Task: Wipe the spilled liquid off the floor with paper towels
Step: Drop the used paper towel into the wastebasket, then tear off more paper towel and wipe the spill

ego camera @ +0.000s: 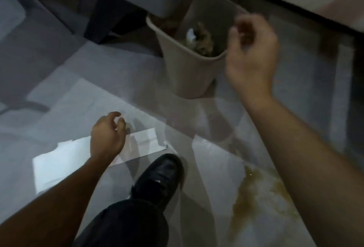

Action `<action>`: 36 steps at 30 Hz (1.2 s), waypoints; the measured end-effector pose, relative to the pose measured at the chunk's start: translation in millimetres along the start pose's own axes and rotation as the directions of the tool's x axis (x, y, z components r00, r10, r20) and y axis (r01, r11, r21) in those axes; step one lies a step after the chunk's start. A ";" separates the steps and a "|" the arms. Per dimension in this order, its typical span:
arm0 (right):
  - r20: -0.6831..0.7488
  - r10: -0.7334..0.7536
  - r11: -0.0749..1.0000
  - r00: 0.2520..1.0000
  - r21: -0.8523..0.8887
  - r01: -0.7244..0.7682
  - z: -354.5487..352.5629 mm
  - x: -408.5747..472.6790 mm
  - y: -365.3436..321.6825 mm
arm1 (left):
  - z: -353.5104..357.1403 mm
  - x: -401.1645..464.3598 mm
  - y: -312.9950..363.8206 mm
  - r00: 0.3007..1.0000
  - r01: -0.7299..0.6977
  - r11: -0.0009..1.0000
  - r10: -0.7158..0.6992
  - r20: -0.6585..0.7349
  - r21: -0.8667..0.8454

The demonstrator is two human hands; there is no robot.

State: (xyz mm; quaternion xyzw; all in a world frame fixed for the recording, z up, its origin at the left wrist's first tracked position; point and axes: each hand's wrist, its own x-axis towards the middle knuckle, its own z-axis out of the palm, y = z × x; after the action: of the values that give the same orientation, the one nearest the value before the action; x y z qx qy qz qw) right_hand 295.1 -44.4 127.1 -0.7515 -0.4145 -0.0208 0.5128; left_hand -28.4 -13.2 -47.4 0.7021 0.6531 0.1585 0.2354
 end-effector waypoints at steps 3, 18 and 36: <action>0.095 0.017 1.000 0.995 0.018 -0.019 8.2 -90.1 4.6 | -23.8 -22.8 -39.5 0.990 0.130 0.986 -0.124 -0.064 0.100; 0.734 0.493 0.830 0.467 -0.557 0.001 170.3 -255.9 -17.1 | -50.2 -31.7 -71.8 0.788 0.616 0.788 -0.616 0.028 0.001; 0.458 0.538 0.764 0.708 -0.620 -0.179 28.2 -80.2 125.7 | -73.3 -64.2 -146.5 0.658 0.682 0.591 -0.753 0.008 -0.432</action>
State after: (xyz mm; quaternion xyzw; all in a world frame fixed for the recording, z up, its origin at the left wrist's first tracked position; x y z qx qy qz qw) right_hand 312.4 -86.8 -17.6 -0.8957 -0.3726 0.2143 0.1140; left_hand -196.9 -62.5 -59.1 0.2973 0.8519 0.2401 0.3581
